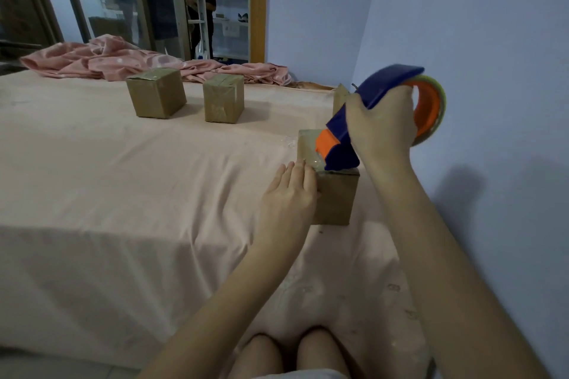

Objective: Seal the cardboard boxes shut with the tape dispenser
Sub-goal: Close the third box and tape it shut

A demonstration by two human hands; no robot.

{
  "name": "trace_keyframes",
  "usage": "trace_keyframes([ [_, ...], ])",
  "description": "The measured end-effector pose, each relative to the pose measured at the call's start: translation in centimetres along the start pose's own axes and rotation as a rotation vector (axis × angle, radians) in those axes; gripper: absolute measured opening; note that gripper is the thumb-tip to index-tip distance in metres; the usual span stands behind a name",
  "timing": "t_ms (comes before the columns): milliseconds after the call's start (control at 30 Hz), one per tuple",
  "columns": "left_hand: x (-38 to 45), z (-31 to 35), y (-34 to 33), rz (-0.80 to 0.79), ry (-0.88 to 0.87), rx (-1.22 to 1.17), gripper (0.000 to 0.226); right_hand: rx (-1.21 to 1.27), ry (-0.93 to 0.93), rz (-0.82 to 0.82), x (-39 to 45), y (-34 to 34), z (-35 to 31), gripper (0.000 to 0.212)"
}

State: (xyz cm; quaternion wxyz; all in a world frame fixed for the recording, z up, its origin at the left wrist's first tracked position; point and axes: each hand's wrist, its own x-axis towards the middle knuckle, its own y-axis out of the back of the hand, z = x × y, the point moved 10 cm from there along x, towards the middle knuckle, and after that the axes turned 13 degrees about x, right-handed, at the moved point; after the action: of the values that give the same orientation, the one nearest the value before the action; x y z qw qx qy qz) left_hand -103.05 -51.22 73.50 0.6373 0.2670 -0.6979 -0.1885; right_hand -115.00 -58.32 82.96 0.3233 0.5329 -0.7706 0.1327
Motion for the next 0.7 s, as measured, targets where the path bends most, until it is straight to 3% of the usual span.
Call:
trace_keyframes([
  [167,0.1,-0.1,-0.2,-0.045,-0.022,0.008,0.035,-0.206,0.097,-0.092,0.0,-1.4,-1.1,0.033],
  [300,0.1,0.3,-0.2,-0.046,-0.040,0.051,0.034,-0.025,-0.109,-0.066,0.1,0.3,3.0,0.027],
  [433,0.2,0.2,-0.3,-0.078,-0.034,0.047,0.031,0.184,-0.259,0.036,-1.4,1.6,6.1,0.036],
  [600,0.6,-0.6,-0.9,-0.176,0.046,-0.133,0.022,0.141,-0.194,0.040,-1.9,1.3,5.4,0.041],
  [700,0.8,-2.1,-1.2,-0.207,0.163,-0.260,0.035,0.106,-0.147,0.030,-1.7,0.9,4.8,0.032],
])
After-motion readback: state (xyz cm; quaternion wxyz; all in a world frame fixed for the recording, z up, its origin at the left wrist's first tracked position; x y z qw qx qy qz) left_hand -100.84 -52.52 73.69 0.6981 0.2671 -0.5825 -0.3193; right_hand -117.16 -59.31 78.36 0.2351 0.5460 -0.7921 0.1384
